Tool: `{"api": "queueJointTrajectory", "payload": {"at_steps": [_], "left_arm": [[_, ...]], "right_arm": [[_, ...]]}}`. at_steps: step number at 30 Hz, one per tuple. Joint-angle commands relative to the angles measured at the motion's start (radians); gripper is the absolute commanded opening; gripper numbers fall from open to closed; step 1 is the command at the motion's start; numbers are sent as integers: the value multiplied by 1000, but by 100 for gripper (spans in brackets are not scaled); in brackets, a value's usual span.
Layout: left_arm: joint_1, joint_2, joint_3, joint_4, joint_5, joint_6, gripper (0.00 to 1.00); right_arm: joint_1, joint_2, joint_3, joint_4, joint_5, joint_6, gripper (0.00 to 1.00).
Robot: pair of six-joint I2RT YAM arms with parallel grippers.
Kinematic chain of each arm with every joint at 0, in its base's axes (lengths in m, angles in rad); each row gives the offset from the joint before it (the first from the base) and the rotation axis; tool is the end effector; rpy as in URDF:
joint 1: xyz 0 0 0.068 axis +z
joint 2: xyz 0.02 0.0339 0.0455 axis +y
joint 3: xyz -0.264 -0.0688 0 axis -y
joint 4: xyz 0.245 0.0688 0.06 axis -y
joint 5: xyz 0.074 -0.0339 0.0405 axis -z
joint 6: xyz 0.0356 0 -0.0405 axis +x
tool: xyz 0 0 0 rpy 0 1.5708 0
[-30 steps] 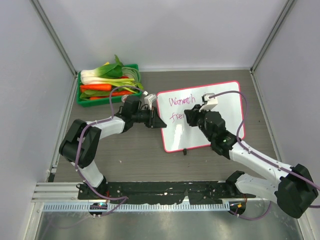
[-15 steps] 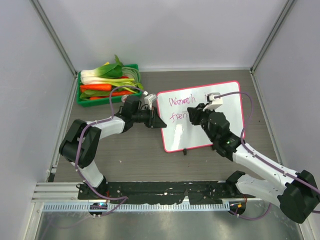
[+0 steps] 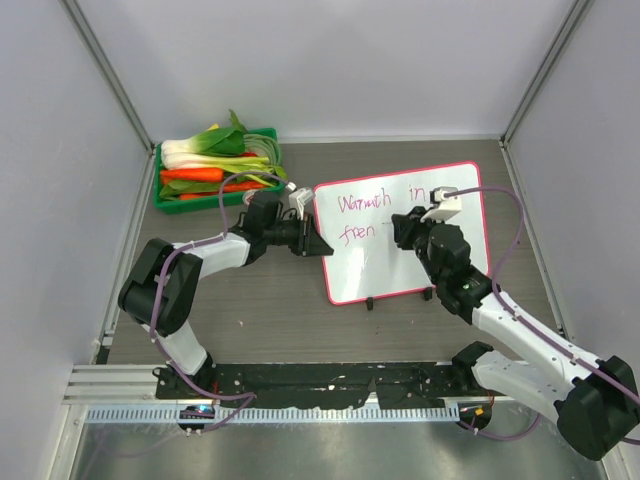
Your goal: Write a sentence on the whiteboard
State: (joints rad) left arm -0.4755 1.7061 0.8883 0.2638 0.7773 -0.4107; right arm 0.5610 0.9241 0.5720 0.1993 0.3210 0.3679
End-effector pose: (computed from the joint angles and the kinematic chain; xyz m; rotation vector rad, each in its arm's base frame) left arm 0.3010 -0.1831 0.1851 0.5688 2.1667 -1.3297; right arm 0.1907 0.1065 0.2796 0.0718 1.7316 0.4111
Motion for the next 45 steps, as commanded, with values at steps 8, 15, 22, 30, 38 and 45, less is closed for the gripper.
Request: {"api": "queueJointTrajectory", "payload": {"at_steps": [8,15,22,30,38,45], "left_arm": [[-26,41,-14,-104,-116,130,0],[-26,41,-14,-104,-115,128,0],[-26,41,-12,-106,-115,130,0],[-26,43,-12,-107,-113,130,0],[-26,44,-11,-106,-110,131,0],[-26,43,-12,-106,-112,130,0]], "right_arm": [[-15,-4,17,45,-19,-1,1],[-12,44,35,72,-23,5,1],[-13,71,43,81,-14,2,1],[-15,88,28,89,13,9,2],[-21,110,29,95,30,9,1],[-19,122,25,104,7,14,2]]}}
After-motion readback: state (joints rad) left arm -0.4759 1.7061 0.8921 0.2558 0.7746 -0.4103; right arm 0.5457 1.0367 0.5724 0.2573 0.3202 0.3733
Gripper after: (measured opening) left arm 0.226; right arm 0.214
